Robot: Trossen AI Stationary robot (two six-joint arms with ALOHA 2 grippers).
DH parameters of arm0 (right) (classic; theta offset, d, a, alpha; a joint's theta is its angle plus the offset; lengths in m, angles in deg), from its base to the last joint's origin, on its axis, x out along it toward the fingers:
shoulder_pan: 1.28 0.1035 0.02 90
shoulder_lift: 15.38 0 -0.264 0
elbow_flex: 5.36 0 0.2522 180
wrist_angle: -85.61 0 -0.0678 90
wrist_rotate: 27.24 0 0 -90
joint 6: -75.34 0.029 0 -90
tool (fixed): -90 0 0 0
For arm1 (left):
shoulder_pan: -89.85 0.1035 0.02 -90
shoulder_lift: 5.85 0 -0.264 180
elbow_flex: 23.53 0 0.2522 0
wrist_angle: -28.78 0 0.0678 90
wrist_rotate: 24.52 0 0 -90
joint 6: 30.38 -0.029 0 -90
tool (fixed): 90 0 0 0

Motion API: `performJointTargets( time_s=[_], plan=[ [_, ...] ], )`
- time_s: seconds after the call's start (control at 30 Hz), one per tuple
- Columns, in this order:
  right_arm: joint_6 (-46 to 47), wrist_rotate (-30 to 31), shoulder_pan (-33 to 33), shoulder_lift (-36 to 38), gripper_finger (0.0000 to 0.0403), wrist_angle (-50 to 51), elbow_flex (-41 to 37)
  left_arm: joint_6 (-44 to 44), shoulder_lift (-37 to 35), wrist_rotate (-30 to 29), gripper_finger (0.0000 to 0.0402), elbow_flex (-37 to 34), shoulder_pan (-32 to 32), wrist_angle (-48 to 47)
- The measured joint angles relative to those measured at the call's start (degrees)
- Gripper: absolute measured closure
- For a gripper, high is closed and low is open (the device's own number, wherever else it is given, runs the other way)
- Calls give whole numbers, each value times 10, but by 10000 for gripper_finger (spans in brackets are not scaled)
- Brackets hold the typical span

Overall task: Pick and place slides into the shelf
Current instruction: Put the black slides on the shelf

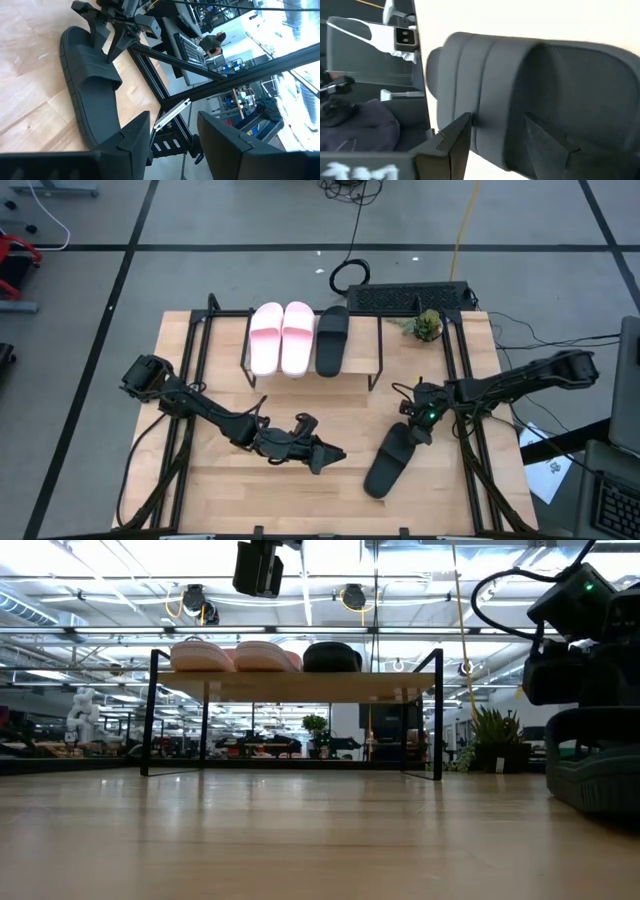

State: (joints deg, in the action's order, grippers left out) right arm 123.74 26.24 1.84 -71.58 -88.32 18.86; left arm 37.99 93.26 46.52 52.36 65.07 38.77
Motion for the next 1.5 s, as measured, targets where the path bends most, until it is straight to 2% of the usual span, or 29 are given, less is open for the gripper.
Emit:
performJointTargets(
  time_s=[0.37,0.47,0.57,0.6,0.67,0.77,0.87,1.03,1.1,1.2,1.33,1.43,1.5],
  plan=[
    [30,-54,0,-74,245,-106,0,-4,0,0,238,0,0,0],
    [34,-68,0,-84,281,-114,0,-6,0,0,238,0,0,0],
    [34,-86,0,-86,343,-114,0,-7,0,0,238,0,0,-1],
    [34,-96,0,-83,369,-115,0,-7,0,0,238,0,0,-1],
    [42,-117,0,-74,391,-118,0,-8,0,0,238,0,0,-2],
    [106,-157,0,-49,394,-134,0,-9,0,0,238,0,0,-4],
    [182,-199,1,-8,398,-192,8,-9,0,7,238,0,0,-5],
    [275,-214,-2,70,399,-214,75,-7,0,29,238,0,0,-12],
    [289,-227,-11,92,400,-183,122,-5,0,30,238,0,0,-29],
    [249,-239,-32,104,401,-55,214,7,-1,36,238,0,0,-53],
    [72,-231,-77,83,401,206,376,23,-3,29,238,0,0,-56],
    [-93,-191,-117,42,402,391,503,4,-18,20,238,-1,1,-34],
    [-190,-156,-144,9,402,476,584,-18,-32,11,238,0,3,-10]
  ],
)
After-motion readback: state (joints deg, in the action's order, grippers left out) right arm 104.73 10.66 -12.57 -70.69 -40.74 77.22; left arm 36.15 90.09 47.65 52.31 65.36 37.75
